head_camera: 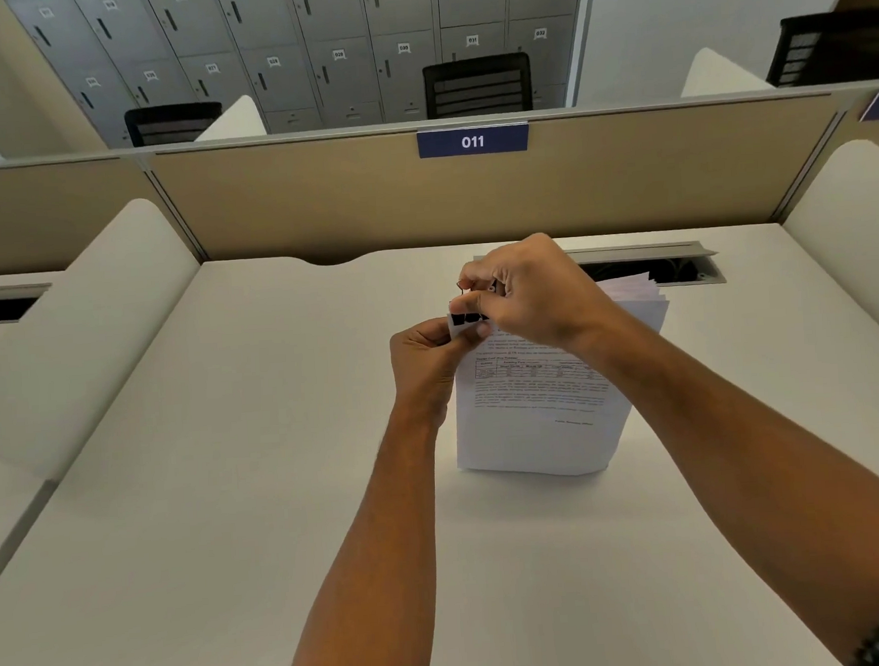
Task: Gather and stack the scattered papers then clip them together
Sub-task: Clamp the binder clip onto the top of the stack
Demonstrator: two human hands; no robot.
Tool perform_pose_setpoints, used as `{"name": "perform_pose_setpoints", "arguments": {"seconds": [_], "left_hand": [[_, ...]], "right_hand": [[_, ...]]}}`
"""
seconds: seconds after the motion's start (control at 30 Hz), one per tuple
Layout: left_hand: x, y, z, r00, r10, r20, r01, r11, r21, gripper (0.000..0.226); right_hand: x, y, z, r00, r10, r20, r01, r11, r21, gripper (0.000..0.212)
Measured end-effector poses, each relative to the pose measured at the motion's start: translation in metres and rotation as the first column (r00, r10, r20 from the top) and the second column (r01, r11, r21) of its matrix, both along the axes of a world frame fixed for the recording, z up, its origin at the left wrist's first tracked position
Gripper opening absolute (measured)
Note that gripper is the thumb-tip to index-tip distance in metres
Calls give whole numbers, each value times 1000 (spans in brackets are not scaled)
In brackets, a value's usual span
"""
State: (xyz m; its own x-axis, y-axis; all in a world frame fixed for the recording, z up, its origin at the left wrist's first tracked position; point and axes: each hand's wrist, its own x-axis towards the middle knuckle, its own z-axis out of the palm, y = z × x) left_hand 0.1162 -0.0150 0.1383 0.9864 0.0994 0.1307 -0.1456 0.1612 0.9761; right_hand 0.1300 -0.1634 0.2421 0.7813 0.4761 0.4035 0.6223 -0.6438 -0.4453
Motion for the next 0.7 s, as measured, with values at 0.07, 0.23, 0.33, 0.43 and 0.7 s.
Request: {"name": "perform_pose_setpoints", "arguments": {"seconds": [0.07, 0.23, 0.33, 0.43, 0.7], "left_hand": [[0, 0, 0, 1000, 5, 5, -5, 1000, 16, 14], [0, -1, 0, 1000, 6, 17, -7, 1000, 23, 17], [0, -1, 1, 1000, 6, 25, -7, 1000, 29, 19], [-2, -2, 3, 1000, -13, 20, 13, 1000, 10, 14], [-2, 1, 2, 1000, -20, -4, 20, 999, -39, 16]], "right_hand": [[2, 1, 3, 1000, 13, -2, -13, 999, -37, 8], [3, 1, 6, 997, -44, -66, 43, 999, -23, 26], [3, 0, 5, 989, -70, -132, 63, 996, -55, 40], [6, -3, 5, 977, -108, -185, 92, 991, -96, 52], [-1, -64, -5, 945, -289, -153, 273, 955, -115, 102]]}}
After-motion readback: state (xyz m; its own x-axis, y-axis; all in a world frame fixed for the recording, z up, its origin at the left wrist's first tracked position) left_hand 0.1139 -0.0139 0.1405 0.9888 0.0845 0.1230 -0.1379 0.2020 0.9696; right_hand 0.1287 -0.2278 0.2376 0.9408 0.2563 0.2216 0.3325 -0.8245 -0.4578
